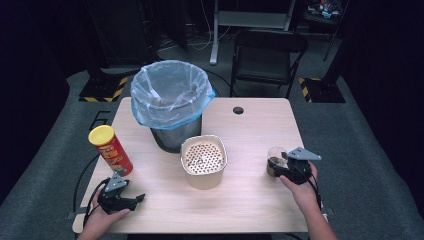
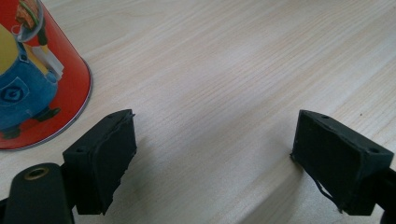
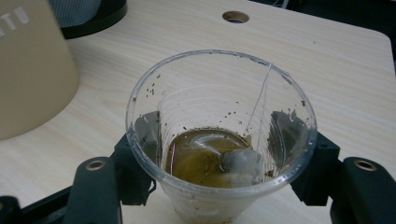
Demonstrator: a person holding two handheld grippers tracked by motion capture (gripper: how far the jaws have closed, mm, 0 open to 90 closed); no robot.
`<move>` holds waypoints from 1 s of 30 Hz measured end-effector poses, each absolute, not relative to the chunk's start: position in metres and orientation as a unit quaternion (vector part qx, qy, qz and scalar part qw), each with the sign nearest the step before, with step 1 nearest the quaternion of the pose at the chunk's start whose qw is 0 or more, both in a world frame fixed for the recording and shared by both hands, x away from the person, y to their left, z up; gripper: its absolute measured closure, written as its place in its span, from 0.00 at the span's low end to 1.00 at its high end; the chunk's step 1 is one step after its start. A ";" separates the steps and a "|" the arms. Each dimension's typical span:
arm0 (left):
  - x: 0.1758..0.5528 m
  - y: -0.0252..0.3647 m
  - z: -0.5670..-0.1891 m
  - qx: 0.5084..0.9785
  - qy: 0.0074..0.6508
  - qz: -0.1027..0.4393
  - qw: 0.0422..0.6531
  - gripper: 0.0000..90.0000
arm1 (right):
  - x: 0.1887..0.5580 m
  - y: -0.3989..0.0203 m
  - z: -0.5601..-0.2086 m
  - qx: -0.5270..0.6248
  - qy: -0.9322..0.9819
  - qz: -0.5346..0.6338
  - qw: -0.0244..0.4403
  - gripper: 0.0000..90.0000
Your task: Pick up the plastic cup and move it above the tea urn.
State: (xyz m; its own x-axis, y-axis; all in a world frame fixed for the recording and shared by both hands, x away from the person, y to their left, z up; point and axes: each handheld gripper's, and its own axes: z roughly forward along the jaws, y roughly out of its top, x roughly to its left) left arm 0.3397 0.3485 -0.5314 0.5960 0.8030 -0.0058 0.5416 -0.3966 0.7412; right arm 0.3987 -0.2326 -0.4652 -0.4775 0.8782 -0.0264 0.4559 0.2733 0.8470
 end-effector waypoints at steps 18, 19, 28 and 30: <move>0.339 0.347 -0.531 0.818 0.410 0.182 0.361 0.15 | 0.428 -0.234 -0.483 0.450 0.763 0.400 0.237 0.31; 0.339 0.347 -0.531 0.817 0.411 0.182 0.361 0.15 | 0.427 -0.234 -0.483 0.451 0.762 0.401 0.235 0.30; 0.337 0.344 -0.531 0.816 0.413 0.175 0.365 0.15 | 0.418 -0.240 -0.477 0.454 0.758 0.403 0.239 0.17; 0.337 0.343 -0.530 0.822 0.405 0.177 0.359 0.15 | 0.416 -0.241 -0.475 0.453 0.758 0.402 0.241 0.17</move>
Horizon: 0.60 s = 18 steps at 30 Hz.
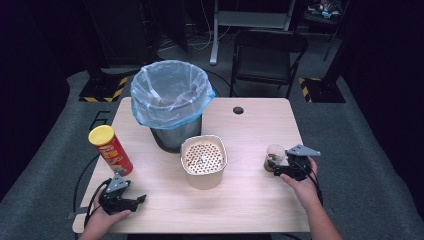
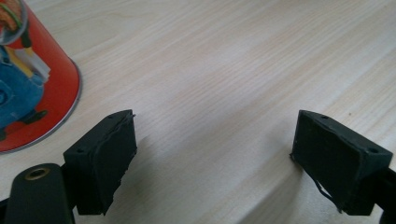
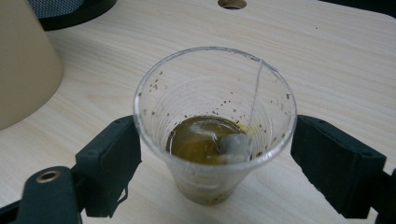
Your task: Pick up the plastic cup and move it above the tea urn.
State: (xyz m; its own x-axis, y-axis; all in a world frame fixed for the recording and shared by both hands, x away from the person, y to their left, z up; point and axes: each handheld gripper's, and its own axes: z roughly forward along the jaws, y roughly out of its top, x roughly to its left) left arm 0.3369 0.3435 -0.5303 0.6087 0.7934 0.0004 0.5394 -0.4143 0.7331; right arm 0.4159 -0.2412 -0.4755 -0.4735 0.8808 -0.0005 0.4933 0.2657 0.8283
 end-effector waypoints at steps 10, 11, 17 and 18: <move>0.334 0.334 -0.521 0.818 0.418 0.148 0.366 0.27 | 0.374 -0.239 -0.427 0.414 0.755 0.423 0.283 0.34; 0.334 0.334 -0.521 0.818 0.418 0.148 0.366 0.29 | 0.373 -0.235 -0.424 0.407 0.759 0.426 0.276 0.41; 0.340 0.322 -0.493 0.782 0.439 0.129 0.423 0.43 | 0.379 -0.197 -0.415 0.373 0.789 0.418 0.252 0.49; 0.342 0.317 -0.489 0.775 0.442 0.126 0.433 0.43 | 0.379 -0.197 -0.415 0.373 0.789 0.418 0.252 0.49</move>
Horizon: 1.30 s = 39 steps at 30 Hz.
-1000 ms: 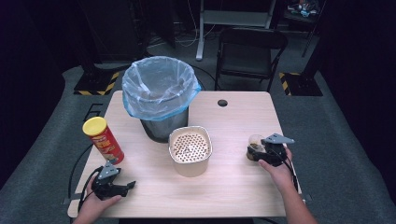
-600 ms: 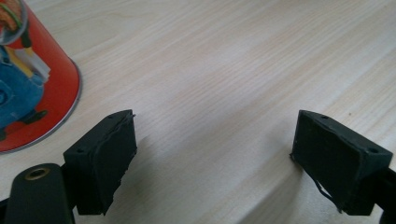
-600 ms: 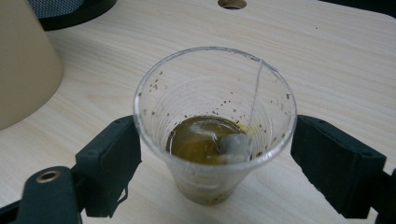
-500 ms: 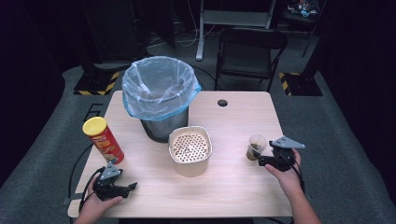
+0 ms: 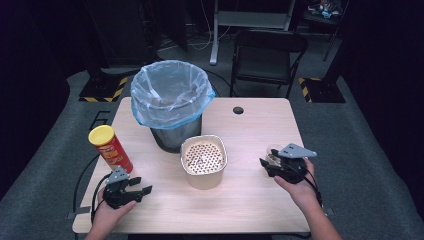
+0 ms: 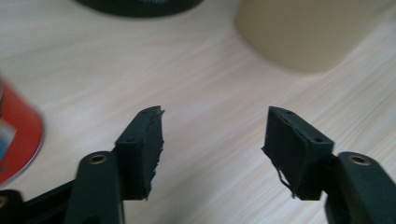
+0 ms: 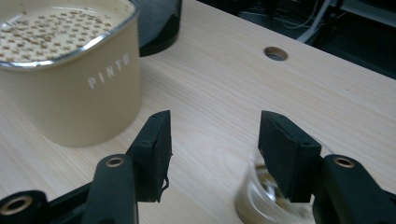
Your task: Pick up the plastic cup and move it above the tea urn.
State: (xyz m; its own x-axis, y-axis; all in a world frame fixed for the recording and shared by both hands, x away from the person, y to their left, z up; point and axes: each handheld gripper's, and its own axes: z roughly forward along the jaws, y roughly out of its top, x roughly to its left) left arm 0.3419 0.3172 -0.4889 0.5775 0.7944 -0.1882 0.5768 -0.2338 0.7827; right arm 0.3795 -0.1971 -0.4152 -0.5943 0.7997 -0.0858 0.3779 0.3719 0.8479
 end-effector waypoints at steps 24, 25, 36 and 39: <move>0.424 0.248 -0.468 0.751 0.468 0.125 0.448 0.49 | 0.449 -0.106 -0.424 0.396 0.790 0.426 0.195 0.59; 0.425 0.247 -0.469 0.750 0.471 0.123 0.448 0.49 | 0.452 -0.104 -0.426 0.393 0.791 0.426 0.194 0.59; 0.433 0.235 -0.476 0.749 0.456 0.113 0.467 0.55 | 0.461 -0.097 -0.436 0.370 0.807 0.432 0.159 0.62; 0.433 0.233 -0.477 0.755 0.449 0.108 0.465 0.56 | 0.457 -0.098 -0.436 0.368 0.809 0.430 0.159 0.64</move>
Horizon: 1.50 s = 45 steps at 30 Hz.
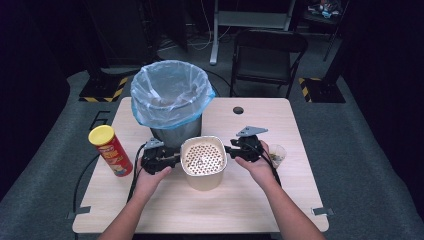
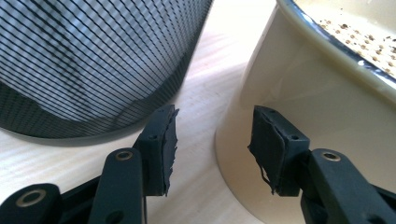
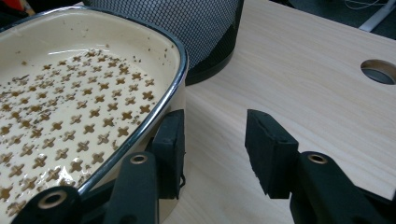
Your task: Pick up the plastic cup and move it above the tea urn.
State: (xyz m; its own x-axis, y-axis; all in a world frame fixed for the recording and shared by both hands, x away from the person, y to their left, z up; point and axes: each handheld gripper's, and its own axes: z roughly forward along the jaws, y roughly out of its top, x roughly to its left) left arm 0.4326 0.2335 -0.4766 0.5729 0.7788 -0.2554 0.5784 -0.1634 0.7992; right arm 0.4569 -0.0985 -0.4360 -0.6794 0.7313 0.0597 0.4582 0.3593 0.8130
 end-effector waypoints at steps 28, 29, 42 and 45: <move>0.386 0.217 -0.469 0.798 0.385 0.090 0.454 0.46 | 0.366 -0.164 -0.421 0.368 0.797 0.431 0.209 0.47; 0.385 0.219 -0.468 0.796 0.387 0.091 0.455 0.46 | 0.365 -0.169 -0.420 0.365 0.796 0.430 0.219 0.47; 0.376 0.230 -0.474 0.795 0.389 0.097 0.455 0.43 | 0.366 -0.231 -0.426 0.459 0.741 0.402 0.279 0.20; 0.374 0.229 -0.476 0.798 0.387 0.092 0.453 0.43 | 0.373 -0.231 -0.436 0.478 0.734 0.386 0.289 0.17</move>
State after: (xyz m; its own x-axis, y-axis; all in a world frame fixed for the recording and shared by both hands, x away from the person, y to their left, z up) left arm 0.3744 0.2287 -0.4756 0.6830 0.7015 -0.2037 0.5343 -0.2896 0.7942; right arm 0.3734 -0.2313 -0.4364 -0.3767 0.9246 -0.0558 0.4785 0.2458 0.8430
